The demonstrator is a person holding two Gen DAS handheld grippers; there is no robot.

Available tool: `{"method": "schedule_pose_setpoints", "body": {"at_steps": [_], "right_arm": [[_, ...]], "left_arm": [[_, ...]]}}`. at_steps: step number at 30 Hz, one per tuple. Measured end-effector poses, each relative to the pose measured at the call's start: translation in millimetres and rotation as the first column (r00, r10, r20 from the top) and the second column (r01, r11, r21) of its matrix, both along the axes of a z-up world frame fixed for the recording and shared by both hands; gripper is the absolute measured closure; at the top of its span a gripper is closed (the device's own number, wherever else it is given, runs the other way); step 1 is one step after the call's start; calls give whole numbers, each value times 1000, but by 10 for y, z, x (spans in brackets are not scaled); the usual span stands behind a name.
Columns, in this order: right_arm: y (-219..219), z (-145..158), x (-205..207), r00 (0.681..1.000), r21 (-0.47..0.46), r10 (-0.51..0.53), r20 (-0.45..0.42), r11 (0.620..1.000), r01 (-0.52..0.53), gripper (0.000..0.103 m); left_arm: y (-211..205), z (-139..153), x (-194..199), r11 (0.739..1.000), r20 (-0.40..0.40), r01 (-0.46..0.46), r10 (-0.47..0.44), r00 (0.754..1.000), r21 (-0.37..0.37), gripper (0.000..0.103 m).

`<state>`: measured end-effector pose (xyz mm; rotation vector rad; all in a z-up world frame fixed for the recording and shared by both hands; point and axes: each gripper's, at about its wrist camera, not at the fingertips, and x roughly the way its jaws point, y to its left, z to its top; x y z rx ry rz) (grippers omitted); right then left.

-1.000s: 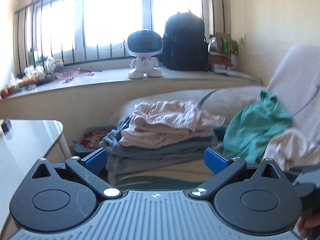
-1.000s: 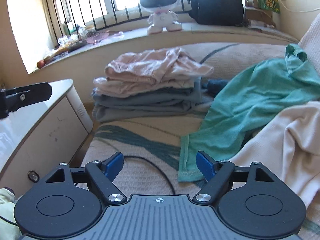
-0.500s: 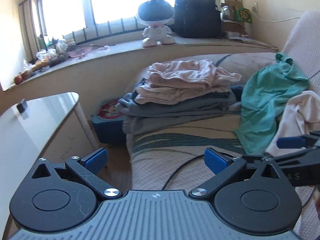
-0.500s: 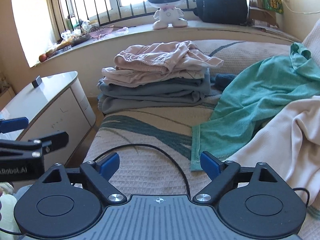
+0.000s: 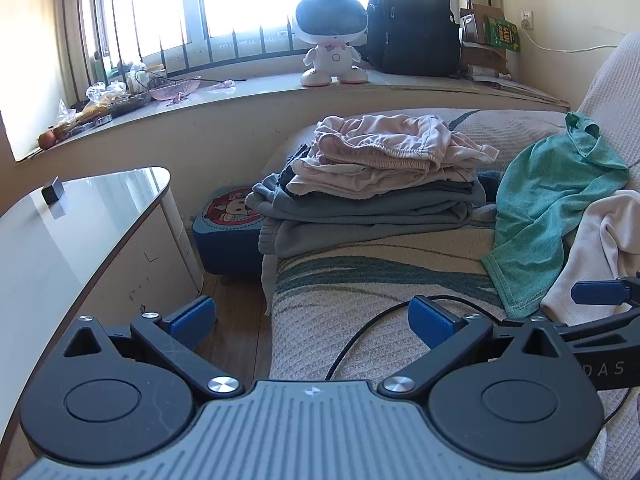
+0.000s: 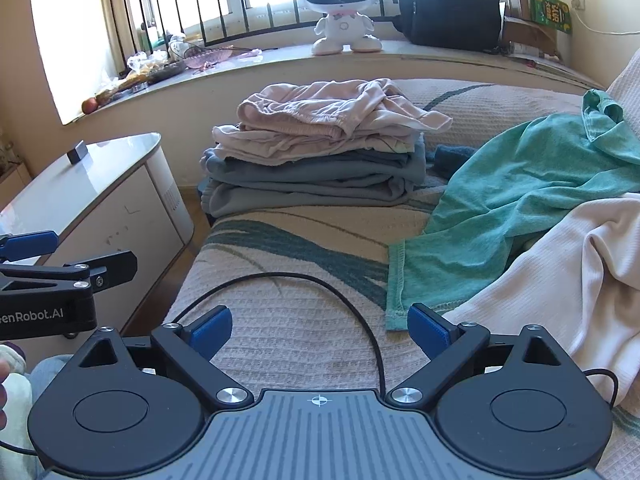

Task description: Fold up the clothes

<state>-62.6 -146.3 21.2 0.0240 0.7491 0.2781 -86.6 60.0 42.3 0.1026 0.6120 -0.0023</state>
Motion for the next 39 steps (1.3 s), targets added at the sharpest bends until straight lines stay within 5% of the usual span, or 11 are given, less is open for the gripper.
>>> {"method": "schedule_pose_setpoints", "body": {"at_steps": [39], "right_arm": [[48,-88,-82,1000,-6,-5,-19,1000,5,5]], "left_arm": [[24,-24,-9,999,-19,-46,47,999,11,0]]}}
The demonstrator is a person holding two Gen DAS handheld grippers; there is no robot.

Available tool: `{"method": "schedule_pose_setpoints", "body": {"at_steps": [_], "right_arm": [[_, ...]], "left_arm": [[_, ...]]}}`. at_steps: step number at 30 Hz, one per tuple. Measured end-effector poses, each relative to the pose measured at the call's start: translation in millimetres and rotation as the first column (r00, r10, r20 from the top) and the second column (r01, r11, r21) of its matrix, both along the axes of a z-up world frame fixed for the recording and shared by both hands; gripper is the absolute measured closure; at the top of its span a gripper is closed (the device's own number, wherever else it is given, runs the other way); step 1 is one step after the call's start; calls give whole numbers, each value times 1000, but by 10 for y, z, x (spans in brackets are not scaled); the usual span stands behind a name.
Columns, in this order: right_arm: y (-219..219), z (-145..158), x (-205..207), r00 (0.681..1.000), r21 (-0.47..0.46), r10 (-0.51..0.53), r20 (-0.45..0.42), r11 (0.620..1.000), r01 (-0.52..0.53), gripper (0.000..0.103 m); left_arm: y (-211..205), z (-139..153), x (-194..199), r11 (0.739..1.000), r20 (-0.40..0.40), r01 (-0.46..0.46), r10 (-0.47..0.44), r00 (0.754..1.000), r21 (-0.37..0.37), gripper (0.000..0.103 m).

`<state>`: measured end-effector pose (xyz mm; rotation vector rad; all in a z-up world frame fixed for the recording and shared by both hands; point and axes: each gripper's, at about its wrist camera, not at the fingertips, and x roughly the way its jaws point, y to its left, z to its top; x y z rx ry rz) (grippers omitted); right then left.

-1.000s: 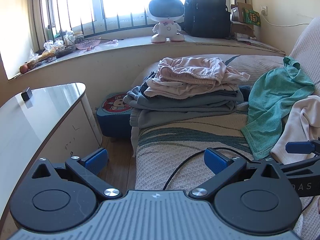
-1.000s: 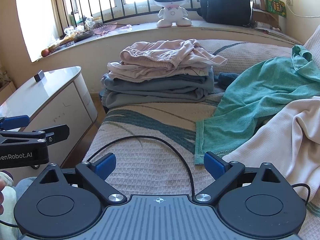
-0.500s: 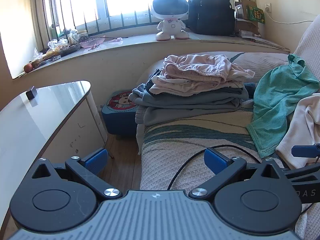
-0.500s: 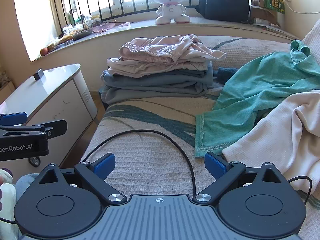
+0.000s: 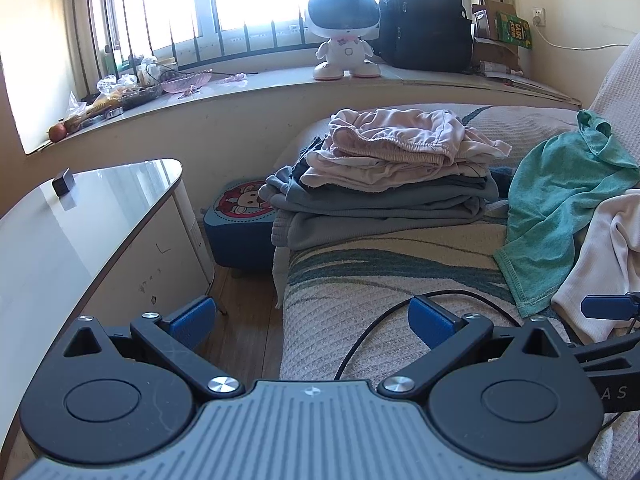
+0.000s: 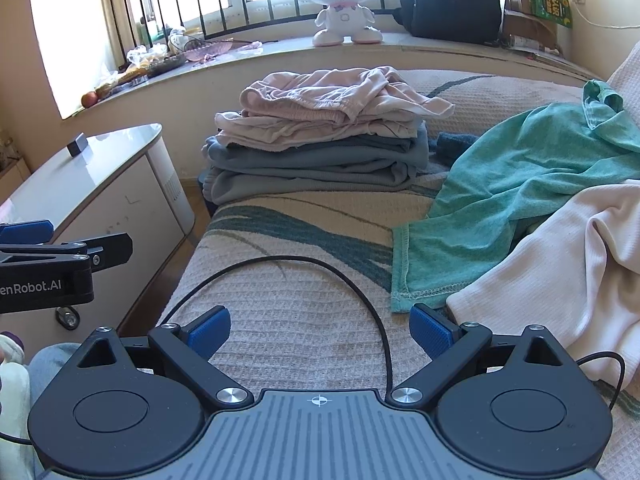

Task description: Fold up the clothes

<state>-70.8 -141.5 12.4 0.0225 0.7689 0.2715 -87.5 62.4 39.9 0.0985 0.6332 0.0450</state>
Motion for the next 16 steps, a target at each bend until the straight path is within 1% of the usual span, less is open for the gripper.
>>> {"method": "schedule_pose_setpoints", "body": {"at_steps": [16], "right_arm": [[34,-15,-27,1000,-9,14,-4,1000,-14,5]], "left_arm": [[19,-38,28,1000,-27,0,-1,1000,-8,0]]}}
